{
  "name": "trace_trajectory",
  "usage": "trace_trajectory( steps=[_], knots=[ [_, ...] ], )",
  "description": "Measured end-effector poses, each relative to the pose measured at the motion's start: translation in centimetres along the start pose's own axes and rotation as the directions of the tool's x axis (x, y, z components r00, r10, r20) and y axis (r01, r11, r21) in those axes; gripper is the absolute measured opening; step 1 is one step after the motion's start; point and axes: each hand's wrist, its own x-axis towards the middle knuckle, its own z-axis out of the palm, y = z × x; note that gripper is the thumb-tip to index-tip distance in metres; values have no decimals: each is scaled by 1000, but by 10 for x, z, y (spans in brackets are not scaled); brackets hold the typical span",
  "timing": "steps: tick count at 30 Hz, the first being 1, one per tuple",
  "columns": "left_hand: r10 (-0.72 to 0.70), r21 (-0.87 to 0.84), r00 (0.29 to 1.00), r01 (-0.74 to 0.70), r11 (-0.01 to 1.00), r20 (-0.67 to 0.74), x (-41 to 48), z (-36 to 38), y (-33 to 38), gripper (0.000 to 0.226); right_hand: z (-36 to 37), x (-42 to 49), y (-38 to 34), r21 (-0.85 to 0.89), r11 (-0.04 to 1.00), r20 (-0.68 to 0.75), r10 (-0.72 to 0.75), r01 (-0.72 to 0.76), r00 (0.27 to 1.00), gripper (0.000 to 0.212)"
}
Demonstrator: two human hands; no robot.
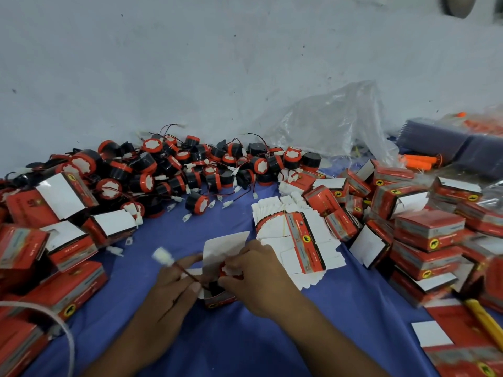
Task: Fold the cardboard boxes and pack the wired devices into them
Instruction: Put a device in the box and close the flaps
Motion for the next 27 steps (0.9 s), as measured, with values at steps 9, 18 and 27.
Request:
trace_trajectory(
  steps=[9,18,27],
  knots=[
    [-253,-94,961,264,960,113,23,6,-4,27,-5,0,-12,-61,998,-135,-33,24,990,48],
    [-224,57,965,218,974,138,28,5,2,11,13,4,-11,438,890,-265,-5,125,964,28],
    [-484,-315,814,391,865,-320,24,23,2,52,16,-2,-4,-11,915,-99,-402,403,910,24]
  ],
)
